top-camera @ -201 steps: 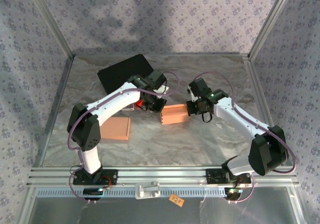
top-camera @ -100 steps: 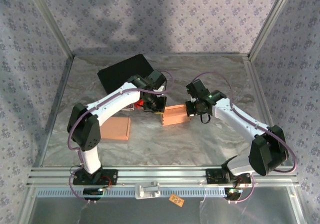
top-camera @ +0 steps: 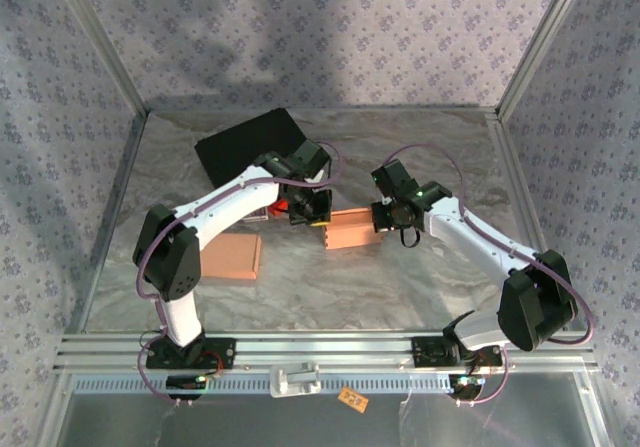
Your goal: Fold the paper box
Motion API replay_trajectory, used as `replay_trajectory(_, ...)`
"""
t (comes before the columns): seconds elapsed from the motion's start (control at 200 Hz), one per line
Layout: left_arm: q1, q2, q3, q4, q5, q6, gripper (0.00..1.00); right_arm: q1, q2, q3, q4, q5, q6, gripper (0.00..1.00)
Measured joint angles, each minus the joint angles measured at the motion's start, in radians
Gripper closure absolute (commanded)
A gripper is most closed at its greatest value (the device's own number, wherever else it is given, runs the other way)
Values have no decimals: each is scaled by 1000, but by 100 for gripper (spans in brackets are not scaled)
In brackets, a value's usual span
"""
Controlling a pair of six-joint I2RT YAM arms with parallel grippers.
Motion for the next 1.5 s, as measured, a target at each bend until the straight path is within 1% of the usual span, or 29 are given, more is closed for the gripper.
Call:
replay_trajectory(0.165, 6, -3, -16, 26, -1, 10, 100, 0, -2, -5, 4, 0, 0, 100)
replay_trajectory(0.42, -3, -40, -127, 119, 2, 48, 100, 3, -27, -51, 29, -5, -2, 100)
replay_trajectory(0.49, -8, -45, -135, 124, -2, 58, 100, 4, -35, -53, 25, -9, -1, 91)
replay_trajectory(0.63, -13, -45, -137, 134, -6, 66, 100, 4, -72, -50, 2, -40, 35, 67)
replay_trajectory(0.675, -16, -45, -137, 135, -9, 66, 100, 4, -89, -43, -12, -58, 47, 60)
replay_trajectory(0.755, -19, -45, -138, 136, -9, 66, 100, 3, -124, -34, -31, -85, 92, 54)
replay_trajectory(0.924, -20, -45, -138, 137, -13, 66, 100, -29, -239, -34, -65, -150, 273, 42)
replay_trajectory(0.989, -20, -45, -138, 137, -13, 66, 100, -68, -284, -40, -55, -176, 369, 40)
replay_trajectory(1.089, -20, -45, -138, 138, -13, 66, 100, -162, -320, -78, 12, -240, 558, 38)
replay_trajectory(1.164, -21, -45, -138, 138, -13, 66, 100, -211, -304, -117, 79, -288, 702, 37)
replay_trajectory(1.284, -22, -44, -138, 138, -13, 66, 100, -225, -240, -135, 150, -353, 869, 38)
replay_trajectory(1.384, -22, -44, -138, 138, -13, 66, 100, -239, -193, -135, 182, -404, 947, 41)
replay_trajectory(1.499, -22, -43, -138, 138, -13, 66, 100, -256, -166, -137, 174, -434, 988, 41)
